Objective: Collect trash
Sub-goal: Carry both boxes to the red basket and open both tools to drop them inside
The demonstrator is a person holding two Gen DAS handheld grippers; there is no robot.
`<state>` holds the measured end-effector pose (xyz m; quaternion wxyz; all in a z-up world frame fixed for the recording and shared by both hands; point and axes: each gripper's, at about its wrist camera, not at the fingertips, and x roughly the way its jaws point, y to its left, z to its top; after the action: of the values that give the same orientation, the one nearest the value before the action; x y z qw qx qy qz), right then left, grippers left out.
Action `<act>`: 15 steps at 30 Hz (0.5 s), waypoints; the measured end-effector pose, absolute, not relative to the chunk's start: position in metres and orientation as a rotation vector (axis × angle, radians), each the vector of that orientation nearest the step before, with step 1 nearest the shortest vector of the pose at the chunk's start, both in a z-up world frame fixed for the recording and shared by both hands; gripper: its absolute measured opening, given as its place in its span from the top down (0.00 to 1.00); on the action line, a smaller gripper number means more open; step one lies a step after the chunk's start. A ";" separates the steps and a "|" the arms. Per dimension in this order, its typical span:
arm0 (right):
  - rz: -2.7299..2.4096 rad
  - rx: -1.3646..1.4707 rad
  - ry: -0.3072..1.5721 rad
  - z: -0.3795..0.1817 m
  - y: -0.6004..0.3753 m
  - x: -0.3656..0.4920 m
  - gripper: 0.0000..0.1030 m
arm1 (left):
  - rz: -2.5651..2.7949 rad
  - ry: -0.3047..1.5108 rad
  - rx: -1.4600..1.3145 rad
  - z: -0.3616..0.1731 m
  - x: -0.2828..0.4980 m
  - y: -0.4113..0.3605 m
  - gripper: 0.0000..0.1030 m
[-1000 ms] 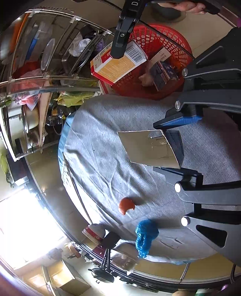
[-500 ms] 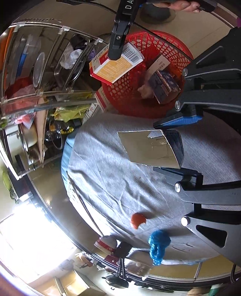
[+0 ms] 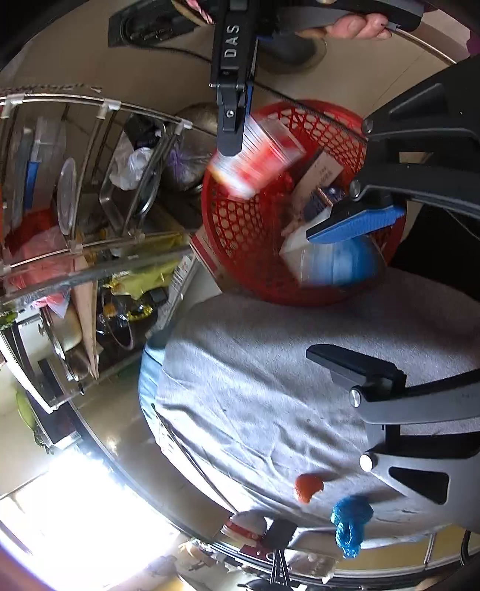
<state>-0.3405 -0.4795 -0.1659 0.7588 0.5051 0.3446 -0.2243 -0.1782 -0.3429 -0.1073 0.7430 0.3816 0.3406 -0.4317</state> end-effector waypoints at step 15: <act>-0.478 1.069 0.755 -0.155 -0.466 -0.323 0.41 | -0.787 0.805 0.743 -0.108 -0.132 -0.288 0.40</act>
<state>-0.3229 -0.4662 -0.1553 0.7669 0.4923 0.3478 -0.2202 -0.1320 -0.2878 -0.1078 0.7810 0.3439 0.3727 -0.3644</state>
